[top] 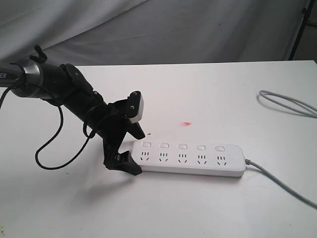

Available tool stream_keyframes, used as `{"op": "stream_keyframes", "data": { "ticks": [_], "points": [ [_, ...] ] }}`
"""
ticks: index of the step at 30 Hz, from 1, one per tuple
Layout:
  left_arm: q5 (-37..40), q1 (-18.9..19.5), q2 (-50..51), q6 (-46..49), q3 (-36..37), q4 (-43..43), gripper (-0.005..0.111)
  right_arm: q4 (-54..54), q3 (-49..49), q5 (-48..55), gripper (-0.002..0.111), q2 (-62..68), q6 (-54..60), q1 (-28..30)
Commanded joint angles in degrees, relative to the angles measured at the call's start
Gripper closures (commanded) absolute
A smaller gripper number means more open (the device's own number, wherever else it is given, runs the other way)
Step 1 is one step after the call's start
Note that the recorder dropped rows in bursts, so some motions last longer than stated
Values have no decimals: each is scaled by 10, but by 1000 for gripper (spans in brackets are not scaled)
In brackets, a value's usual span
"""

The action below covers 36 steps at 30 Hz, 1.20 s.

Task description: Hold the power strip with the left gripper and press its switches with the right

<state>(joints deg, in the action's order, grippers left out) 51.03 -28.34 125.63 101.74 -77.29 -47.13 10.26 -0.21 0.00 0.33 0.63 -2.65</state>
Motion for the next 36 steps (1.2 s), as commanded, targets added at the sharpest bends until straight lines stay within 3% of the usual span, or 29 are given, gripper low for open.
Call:
{"op": "stream_keyframes", "data": {
  "ticks": [1,6,19,27,31,34,36],
  "points": [
    [9,0,-9,-42,-3,2,2,-3,2,0,108,-3,2,-3],
    [-7,27,-68,-131,-3,-7,2,-3,2,0,108,-3,2,-3],
    [162,172,-309,-315,-3,-112,2,-3,2,0,108,-3,2,-3],
    [175,219,-394,-355,-3,-76,2,-3,2,0,108,-3,2,-3],
    [139,230,-403,-447,-3,-21,2,-3,2,0,108,-3,2,-3],
    [140,231,-403,-469,-3,-12,11,-3,2,0,108,-3,2,-3],
    [148,231,-403,-466,-3,-19,32,-3,2,0,108,-3,2,-3]
  ]
}}
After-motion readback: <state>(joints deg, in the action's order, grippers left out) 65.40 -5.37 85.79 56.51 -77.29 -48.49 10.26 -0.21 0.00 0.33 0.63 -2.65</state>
